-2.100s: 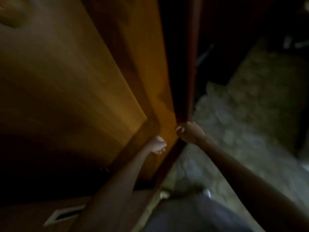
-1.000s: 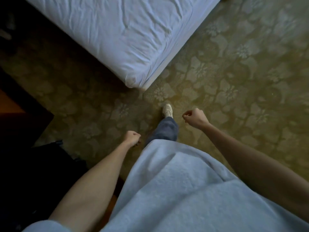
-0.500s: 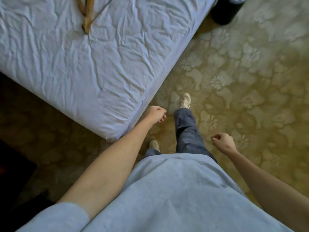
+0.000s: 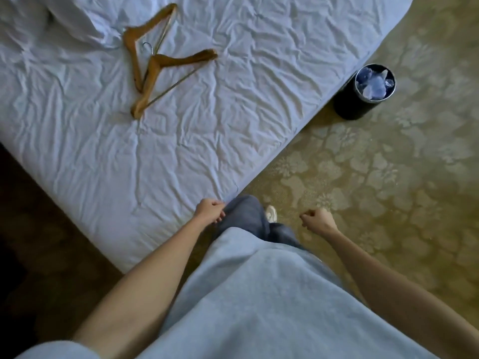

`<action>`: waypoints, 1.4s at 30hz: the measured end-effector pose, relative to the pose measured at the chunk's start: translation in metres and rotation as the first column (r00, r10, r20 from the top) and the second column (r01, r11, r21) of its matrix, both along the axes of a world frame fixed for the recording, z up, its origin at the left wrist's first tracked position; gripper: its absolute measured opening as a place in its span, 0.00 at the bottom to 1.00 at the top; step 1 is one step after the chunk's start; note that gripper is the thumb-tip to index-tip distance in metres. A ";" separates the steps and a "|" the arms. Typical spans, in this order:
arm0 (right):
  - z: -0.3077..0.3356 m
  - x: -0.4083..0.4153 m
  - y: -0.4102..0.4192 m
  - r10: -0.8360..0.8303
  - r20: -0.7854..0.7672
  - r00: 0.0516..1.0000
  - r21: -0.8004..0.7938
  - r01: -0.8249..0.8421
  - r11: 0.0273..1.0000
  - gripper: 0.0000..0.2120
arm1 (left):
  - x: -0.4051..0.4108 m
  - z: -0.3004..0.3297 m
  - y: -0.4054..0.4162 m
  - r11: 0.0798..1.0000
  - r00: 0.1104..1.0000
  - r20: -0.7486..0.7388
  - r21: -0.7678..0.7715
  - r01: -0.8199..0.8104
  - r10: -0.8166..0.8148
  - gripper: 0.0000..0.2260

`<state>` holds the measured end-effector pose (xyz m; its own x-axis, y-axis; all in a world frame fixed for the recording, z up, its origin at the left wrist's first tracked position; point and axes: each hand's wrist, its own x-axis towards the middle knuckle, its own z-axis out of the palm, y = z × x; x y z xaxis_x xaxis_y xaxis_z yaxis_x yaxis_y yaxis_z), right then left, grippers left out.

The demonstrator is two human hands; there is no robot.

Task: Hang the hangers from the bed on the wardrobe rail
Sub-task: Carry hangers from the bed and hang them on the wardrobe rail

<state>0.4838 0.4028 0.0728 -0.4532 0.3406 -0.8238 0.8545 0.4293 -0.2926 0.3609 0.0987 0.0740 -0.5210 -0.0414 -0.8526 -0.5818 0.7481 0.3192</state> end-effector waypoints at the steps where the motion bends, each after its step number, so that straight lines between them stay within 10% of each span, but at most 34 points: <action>1: 0.002 -0.032 0.001 0.040 -0.032 0.999 -0.005 -0.040 0.999 0.13 | -0.005 -0.001 -0.004 0.999 0.999 0.009 -0.011 -0.036 0.036 0.14; 12: 0.001 -0.275 -0.016 0.362 -0.096 0.927 -0.038 -0.367 0.930 0.09 | -0.076 -0.030 -0.016 0.915 0.898 0.178 -0.066 -0.398 0.403 0.12; 26: -0.032 -0.523 -0.053 0.545 -0.194 0.816 -0.027 -0.559 0.828 0.08 | -0.324 -0.040 0.034 0.771 0.770 -0.040 0.069 -0.633 0.637 0.10; 42: -0.185 -0.925 -0.229 0.768 -0.484 0.419 0.388 -0.684 0.618 0.15 | -0.644 -0.209 0.015 0.477 0.479 -0.156 -0.053 -0.877 0.864 0.33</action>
<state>-0.4417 0.1738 -0.1119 -0.9147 -0.2764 -0.2947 -0.1100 0.8722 -0.4767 -0.2832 0.1139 -0.1355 -0.2381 -0.6079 -0.7574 -0.9257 -0.0938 0.3663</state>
